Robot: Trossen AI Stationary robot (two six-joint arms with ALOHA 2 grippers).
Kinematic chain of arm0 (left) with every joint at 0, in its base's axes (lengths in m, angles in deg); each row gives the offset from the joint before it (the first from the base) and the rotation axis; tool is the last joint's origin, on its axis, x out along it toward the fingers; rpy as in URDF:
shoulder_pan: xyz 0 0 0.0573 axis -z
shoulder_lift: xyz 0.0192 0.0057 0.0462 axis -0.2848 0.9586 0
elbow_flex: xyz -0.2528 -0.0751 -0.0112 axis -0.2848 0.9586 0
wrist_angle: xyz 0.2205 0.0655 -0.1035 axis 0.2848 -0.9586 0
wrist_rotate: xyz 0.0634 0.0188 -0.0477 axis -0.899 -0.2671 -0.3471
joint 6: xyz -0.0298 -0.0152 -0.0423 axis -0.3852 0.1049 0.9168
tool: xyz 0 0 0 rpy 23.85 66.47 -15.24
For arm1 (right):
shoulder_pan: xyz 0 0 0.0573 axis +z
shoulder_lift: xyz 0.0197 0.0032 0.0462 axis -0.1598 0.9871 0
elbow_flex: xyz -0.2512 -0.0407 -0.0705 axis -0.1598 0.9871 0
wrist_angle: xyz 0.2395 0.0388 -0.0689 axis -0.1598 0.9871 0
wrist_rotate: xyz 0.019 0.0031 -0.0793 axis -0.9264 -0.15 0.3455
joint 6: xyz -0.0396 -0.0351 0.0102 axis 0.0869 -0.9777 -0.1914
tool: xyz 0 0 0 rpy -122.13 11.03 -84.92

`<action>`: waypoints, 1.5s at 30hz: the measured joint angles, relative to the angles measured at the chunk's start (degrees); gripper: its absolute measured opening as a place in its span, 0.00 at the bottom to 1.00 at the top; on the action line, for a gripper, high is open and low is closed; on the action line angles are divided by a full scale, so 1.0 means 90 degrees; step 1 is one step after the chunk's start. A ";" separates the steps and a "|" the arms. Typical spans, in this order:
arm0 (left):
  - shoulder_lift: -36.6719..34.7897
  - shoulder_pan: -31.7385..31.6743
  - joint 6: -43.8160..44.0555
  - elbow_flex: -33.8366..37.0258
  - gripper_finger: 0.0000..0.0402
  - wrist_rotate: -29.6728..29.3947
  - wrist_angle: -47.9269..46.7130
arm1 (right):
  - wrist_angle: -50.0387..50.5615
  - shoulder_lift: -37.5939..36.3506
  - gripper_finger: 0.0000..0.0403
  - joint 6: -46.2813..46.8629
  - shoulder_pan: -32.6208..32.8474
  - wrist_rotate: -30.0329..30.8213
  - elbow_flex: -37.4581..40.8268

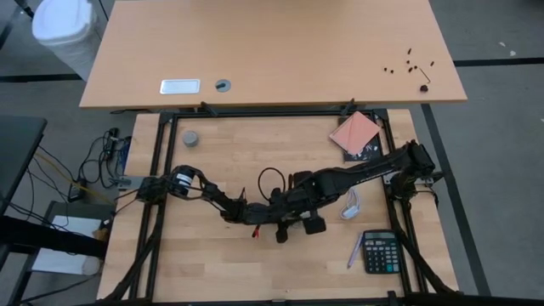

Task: Screw lightbulb
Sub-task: Insert the white lightbulb into the golden lamp

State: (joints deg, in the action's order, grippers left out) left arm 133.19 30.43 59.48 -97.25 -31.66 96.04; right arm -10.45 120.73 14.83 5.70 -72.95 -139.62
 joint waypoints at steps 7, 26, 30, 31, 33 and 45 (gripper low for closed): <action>-0.0010 0.0000 -0.0008 -0.0007 0.48 0.0029 -0.0078 | 0.0965 0.0000 0.97 0.0308 0.0039 0.0117 0.0000; -0.0024 0.0018 -0.0105 -0.0017 0.48 0.0167 -0.0216 | -0.3525 -0.2445 0.97 0.0974 0.0308 0.0501 0.4167; -0.0024 0.0054 -0.0051 -0.0015 0.48 0.0198 -0.0217 | -0.5019 -0.2589 0.97 0.0940 0.0308 0.0456 0.5010; -0.0024 0.0054 -0.0041 -0.0015 0.48 0.0216 -0.0216 | -0.5320 -0.2581 0.97 0.0890 0.0308 0.0449 0.5115; -0.0024 0.0054 -0.0017 -0.0012 0.48 0.0230 -0.0214 | -0.5783 -0.2532 0.97 0.0846 0.0308 0.0412 0.5239; -0.0012 0.0054 -0.0005 -0.0005 0.48 0.0228 -0.0141 | -0.7450 -0.2220 0.97 0.0794 0.0398 0.0731 0.5323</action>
State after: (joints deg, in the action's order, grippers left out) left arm 133.08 30.92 59.43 -97.30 -29.61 94.77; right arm -77.50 100.75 21.98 9.28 -66.37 -91.71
